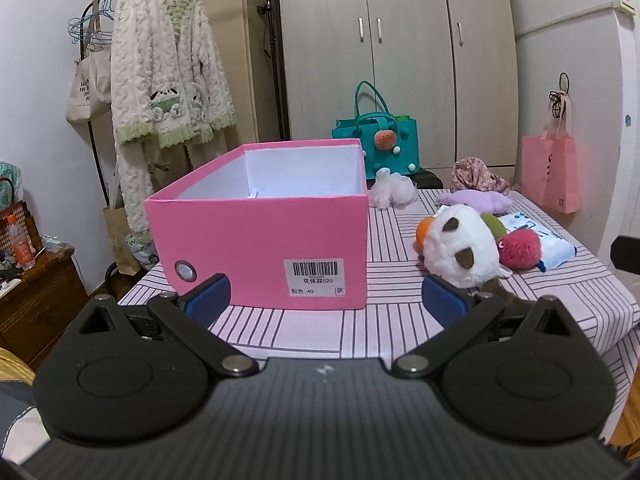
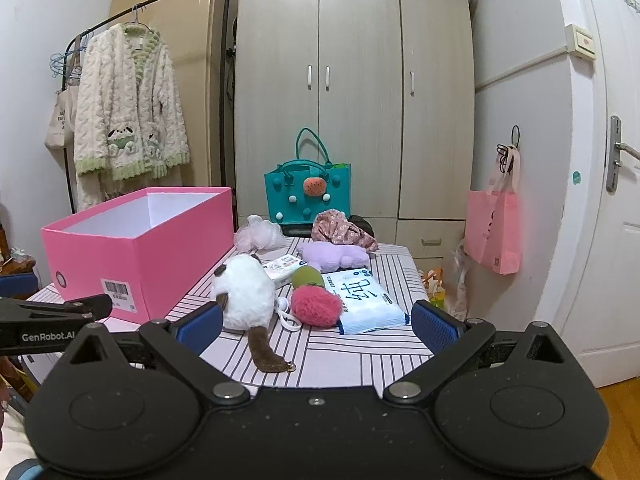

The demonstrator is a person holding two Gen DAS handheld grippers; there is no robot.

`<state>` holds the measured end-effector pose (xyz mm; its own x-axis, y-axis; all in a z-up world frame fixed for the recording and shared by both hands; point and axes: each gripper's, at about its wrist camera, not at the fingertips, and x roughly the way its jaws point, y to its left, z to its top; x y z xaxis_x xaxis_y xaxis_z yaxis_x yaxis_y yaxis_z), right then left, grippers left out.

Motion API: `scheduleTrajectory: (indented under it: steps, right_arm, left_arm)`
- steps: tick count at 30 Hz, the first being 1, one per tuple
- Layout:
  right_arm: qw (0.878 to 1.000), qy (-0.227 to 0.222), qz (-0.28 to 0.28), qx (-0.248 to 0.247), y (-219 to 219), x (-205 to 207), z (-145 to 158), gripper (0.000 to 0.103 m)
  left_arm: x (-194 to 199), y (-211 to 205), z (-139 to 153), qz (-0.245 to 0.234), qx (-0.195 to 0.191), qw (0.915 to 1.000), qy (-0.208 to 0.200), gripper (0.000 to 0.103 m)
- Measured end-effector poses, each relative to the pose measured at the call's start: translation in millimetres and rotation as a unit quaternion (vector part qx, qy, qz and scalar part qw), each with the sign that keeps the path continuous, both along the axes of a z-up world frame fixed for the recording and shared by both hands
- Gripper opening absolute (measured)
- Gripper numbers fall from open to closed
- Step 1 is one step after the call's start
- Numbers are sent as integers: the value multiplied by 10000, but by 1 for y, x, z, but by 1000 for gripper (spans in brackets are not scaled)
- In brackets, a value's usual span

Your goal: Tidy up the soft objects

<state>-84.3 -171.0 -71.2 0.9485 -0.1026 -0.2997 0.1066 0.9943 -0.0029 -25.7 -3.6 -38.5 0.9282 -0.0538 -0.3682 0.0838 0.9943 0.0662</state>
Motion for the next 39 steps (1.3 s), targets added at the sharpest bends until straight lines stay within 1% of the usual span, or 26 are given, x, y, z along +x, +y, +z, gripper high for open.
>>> scheduleTrajectory:
  steps: [19, 26, 32, 39]
  right_arm:
    - [10000, -24, 29, -91, 3, -2, -6, 102]
    - [9999, -17, 26, -100, 4, -2, -6, 102]
    - [9999, -5, 61, -136, 8, -2, -8, 102]
    - [9999, 15, 3, -107, 8, -2, -10, 102]
  left_arm:
    - [-2, 3, -6, 69, 21, 9999, 126, 103]
    - [-4, 4, -5, 105, 26, 9999, 100, 103]
    - [-6, 3, -6, 99, 131, 9999, 51, 103]
    - [-6, 3, -5, 75, 109, 9999, 78, 103]
